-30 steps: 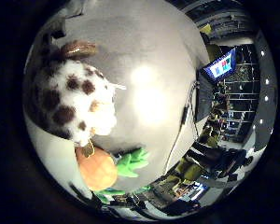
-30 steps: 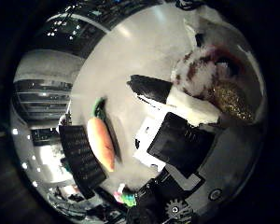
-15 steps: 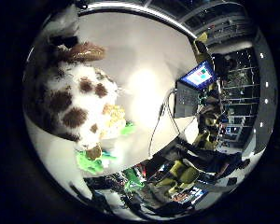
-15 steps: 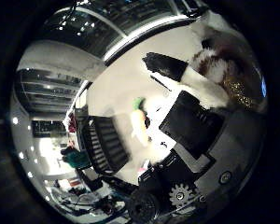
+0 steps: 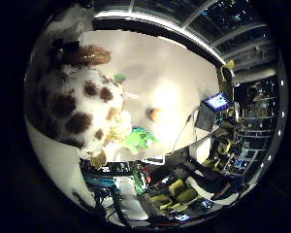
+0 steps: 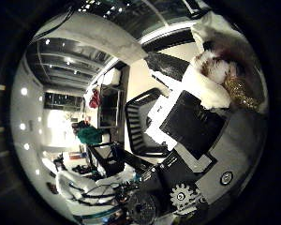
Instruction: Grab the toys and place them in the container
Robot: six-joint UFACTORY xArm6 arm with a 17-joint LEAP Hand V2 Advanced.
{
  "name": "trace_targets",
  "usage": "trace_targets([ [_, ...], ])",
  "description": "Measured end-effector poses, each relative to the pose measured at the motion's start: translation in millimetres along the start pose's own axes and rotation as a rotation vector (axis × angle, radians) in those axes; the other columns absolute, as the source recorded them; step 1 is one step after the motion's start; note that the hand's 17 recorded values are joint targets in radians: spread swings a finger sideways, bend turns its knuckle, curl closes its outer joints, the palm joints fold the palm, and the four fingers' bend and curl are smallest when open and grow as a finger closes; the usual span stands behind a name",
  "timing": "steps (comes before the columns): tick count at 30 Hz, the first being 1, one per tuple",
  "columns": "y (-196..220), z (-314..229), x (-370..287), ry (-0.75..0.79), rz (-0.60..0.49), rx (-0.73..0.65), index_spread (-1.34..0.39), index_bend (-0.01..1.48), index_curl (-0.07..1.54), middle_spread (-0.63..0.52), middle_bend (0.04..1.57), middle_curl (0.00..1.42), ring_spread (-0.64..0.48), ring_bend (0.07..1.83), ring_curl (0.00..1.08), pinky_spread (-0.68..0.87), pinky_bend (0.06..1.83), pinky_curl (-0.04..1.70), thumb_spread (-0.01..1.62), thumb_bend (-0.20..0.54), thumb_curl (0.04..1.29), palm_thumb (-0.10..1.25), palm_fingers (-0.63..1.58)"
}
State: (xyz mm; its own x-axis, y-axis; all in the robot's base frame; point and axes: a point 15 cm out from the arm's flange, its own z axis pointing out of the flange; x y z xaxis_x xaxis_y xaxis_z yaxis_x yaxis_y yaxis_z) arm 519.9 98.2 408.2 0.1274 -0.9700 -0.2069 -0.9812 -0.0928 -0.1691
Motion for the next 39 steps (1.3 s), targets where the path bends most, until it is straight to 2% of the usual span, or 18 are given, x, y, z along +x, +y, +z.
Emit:
trace_targets([
  [6, 28.3, 48.2, -107.3, -0.041, -0.117, -0.055, -0.19, 1.18, 0.62, -0.1, 1.3, 0.57, -0.17, 1.43, 0.53, -0.22, 1.22, 0.74, 1.08, -0.017, 0.46, 0.85, 1.24],
  [12, 30.7, 102.4, -148.4, -0.08, -0.148, -0.001, -0.2, 1.14, 0.61, -0.11, 1.28, 0.56, -0.17, 1.41, 0.53, -0.25, 1.18, 0.75, 1.07, -0.024, 0.46, 0.84, 1.23],
  [14, 28.3, 119.4, -151.6, -0.085, -0.151, 0.033, -0.24, 0.96, 0.57, -0.13, 1.21, 0.53, -0.18, 1.38, 0.5, -0.34, 1.11, 0.7, 1.04, -0.03, 0.46, 0.82, 1.05],
  [15, 29.2, 127.1, -149.9, -0.083, -0.153, 0.041, -0.29, 0.8, 0.54, -0.15, 1.09, 0.5, -0.2, 1.37, 0.5, -0.39, 1.14, 0.69, 1.03, -0.028, 0.46, 0.81, 0.81],
  [16, 29.8, 130.9, -147.5, -0.077, -0.167, 0.044, -0.32, 0.74, 0.55, -0.17, 1.02, 0.49, -0.21, 1.36, 0.5, -0.4, 1.17, 0.7, 1.03, -0.022, 0.47, 0.82, 0.65],
  [17, 31.8, 132.9, -145.0, -0.073, -0.19, 0.037, -0.39, 0.68, 0.52, -0.17, 0.9, 0.45, -0.2, 1.22, 0.47, -0.32, 1.09, 0.71, 1.03, -0.018, 0.47, 0.83, 0.25],
  [18, 35.5, 135.3, -141.8, -0.069, -0.219, 0.021, -0.43, 0.68, 0.49, -0.16, 0.82, 0.41, -0.15, 1.03, 0.4, -0.16, 0.98, 0.67, 1.04, -0.019, 0.46, 0.83, 0.01],
  [20, 45.5, 139.1, -131.4, -0.064, -0.263, -0.028, -0.46, 0.63, 0.43, -0.12, 0.72, 0.37, -0.06, 0.84, 0.3, 0.07, 0.84, 0.57, 1.05, -0.026, 0.46, 0.81, -0.09],
  [23, 40.0, 132.9, -98.1, -0.049, -0.261, -0.036, -0.46, 0.53, 0.38, -0.08, 0.59, 0.32, 0.02, 0.7, 0.24, 0.27, 0.74, 0.48, 1.06, -0.029, 0.45, 0.78, -0.09],
  [27, 32.0, 108.9, -67.3, -0.037, -0.271, 0.003, -0.48, 0.36, 0.34, -0.04, 0.42, 0.29, 0.1, 0.55, 0.2, 0.4, 0.62, 0.4, 1.06, -0.032, 0.42, 0.72, -0.04],
  [32, 26.6, 86.1, -8.4, 0.004, -0.241, 0.022, -0.49, 0.29, 0.33, -0.03, 0.34, 0.28, 0.13, 0.46, 0.19, 0.43, 0.55, 0.35, 1.06, -0.026, 0.4, 0.7, 0.02],
  [39, 33.7, 53.4, 125.2, 0.138, -0.139, 0.024, -0.47, 0.23, 0.33, -0.03, 0.29, 0.29, 0.12, 0.39, 0.19, 0.42, 0.43, 0.31, 1.06, -0.024, 0.37, 0.69, 0.13],
])
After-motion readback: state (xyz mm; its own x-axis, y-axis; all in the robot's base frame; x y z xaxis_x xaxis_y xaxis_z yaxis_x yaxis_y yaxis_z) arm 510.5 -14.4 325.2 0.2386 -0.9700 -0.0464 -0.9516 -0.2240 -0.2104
